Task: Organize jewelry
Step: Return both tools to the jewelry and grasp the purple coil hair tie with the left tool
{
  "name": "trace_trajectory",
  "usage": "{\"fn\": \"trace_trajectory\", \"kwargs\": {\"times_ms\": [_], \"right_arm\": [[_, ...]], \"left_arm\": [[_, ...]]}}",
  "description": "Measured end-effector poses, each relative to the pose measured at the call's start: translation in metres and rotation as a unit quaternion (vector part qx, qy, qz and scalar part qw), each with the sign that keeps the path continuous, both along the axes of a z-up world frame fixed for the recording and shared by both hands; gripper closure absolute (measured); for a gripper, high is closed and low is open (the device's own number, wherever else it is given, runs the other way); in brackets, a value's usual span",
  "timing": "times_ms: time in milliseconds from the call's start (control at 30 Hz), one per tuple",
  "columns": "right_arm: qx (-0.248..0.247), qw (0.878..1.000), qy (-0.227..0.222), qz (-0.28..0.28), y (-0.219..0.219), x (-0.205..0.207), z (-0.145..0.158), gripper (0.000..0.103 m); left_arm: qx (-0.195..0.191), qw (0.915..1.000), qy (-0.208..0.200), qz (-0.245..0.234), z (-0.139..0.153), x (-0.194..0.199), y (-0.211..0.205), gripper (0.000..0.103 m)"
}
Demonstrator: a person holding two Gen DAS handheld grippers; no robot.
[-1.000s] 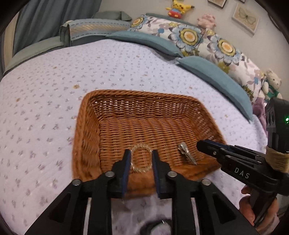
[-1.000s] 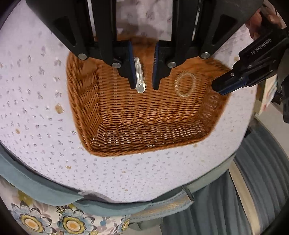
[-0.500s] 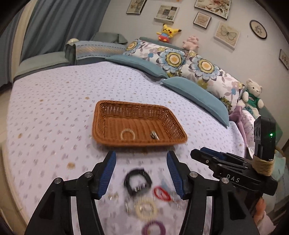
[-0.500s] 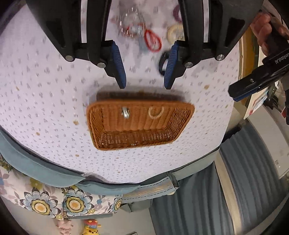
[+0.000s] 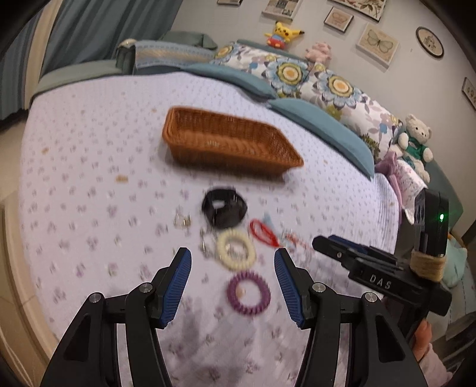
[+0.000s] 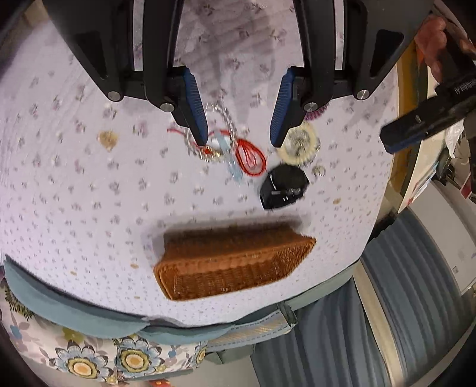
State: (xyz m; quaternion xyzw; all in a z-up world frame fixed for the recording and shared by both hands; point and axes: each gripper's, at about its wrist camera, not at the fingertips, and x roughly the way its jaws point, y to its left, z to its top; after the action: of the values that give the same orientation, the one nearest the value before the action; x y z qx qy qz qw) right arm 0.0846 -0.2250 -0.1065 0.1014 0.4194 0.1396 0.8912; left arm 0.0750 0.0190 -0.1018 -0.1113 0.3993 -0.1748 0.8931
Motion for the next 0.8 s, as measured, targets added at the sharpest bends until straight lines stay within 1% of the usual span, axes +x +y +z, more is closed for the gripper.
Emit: {"fn": "trace_trajectory", "kwargs": {"times_ms": [333,433,533,600,633,733,800], "right_arm": [[-0.005,1.000,0.012,0.002,-0.002,0.006,-0.017,0.057],[-0.017,1.000,0.012,0.010,0.000,0.013,-0.018,0.062],[-0.030,0.999,0.008,0.022,0.006,0.025,-0.014,0.071],[-0.036,0.999,0.005,0.029,0.010,0.034,-0.012,0.074],[-0.041,0.999,0.004,0.035,0.013,0.042,-0.011,0.077],[-0.035,0.998,0.012,0.052,0.017,0.059,-0.012,0.078],[-0.036,0.997,0.018,0.062,0.022,0.069,-0.016,0.078]], "left_arm": [[0.002,0.9992,0.040,-0.006,-0.048,0.003,-0.015,0.044],[0.005,0.9988,0.048,-0.008,-0.055,0.006,-0.018,0.044],[0.004,0.9987,0.050,-0.010,-0.059,0.007,-0.019,0.044],[0.002,0.9986,0.051,-0.012,-0.059,0.008,-0.019,0.045],[0.001,0.9986,0.052,-0.012,-0.060,0.008,-0.018,0.046],[0.003,0.9985,0.053,-0.016,-0.061,0.008,-0.020,0.051],[0.005,0.9984,0.052,-0.020,-0.061,0.007,-0.022,0.052]]}}
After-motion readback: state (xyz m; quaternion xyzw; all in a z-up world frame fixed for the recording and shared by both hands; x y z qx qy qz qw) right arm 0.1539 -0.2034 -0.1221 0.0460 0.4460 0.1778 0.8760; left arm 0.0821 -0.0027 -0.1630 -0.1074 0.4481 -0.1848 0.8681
